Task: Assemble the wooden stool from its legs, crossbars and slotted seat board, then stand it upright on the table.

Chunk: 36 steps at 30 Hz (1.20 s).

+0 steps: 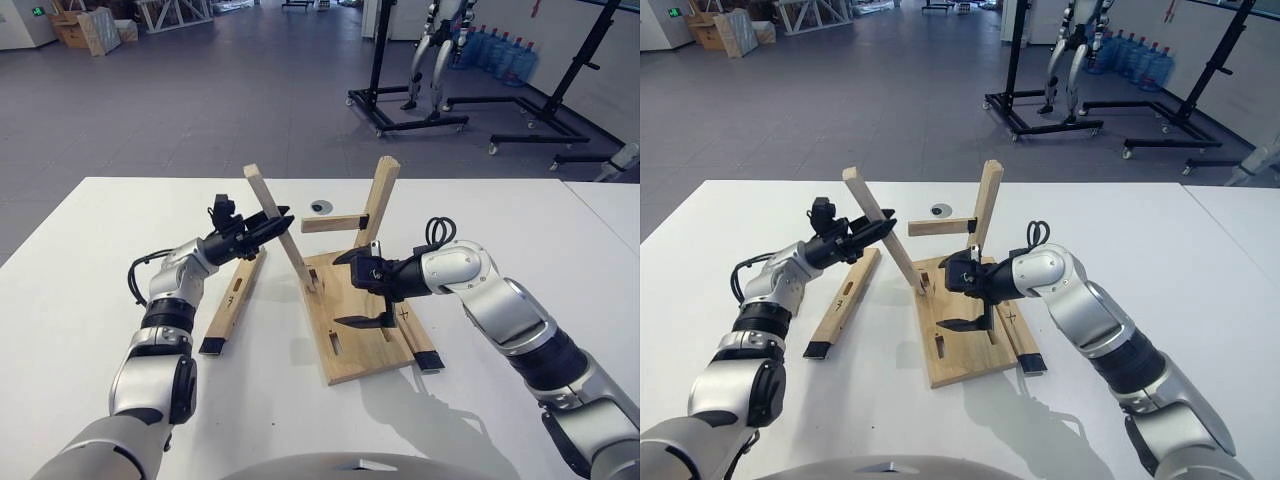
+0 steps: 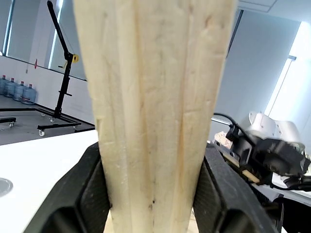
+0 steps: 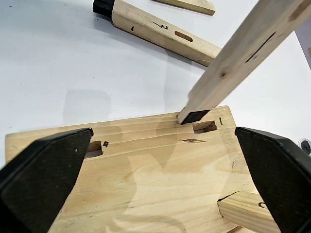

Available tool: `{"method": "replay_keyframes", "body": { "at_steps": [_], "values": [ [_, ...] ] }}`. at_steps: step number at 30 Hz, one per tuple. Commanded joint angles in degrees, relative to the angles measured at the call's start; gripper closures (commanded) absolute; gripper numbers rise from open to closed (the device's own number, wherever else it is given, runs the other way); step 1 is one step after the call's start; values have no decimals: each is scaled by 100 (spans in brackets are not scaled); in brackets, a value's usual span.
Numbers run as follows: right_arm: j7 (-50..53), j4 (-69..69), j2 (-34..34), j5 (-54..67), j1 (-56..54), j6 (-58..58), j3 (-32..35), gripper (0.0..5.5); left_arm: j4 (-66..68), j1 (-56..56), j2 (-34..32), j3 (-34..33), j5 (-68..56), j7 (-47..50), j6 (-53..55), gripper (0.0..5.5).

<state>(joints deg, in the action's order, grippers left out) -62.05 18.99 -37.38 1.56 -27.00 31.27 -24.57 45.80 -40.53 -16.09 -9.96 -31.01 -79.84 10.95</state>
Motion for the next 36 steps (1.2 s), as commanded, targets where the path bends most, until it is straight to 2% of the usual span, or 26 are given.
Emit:
{"method": "replay_keyframes", "body": {
  "at_steps": [1,4,10,18,25,36],
  "values": [
    [61,79,-6,49,49,74,14,10,531,-575,-88,-245,-161,-174,310,348],
    [93,104,-4,65,79,86,-3,10,835,-828,-92,-324,-129,-262,362,348],
    [149,131,35,78,95,105,-67,10,1340,-915,-38,-57,425,-407,-234,348],
    [212,145,113,81,88,109,-181,10,1996,-1162,-50,-304,617,-260,-654,348],
    [240,173,123,101,98,138,-190,10,2246,-1328,25,-529,628,-179,-692,348],
    [269,247,116,111,156,197,-183,10,2417,-1337,160,-435,971,-104,-916,348]
  ]
}}
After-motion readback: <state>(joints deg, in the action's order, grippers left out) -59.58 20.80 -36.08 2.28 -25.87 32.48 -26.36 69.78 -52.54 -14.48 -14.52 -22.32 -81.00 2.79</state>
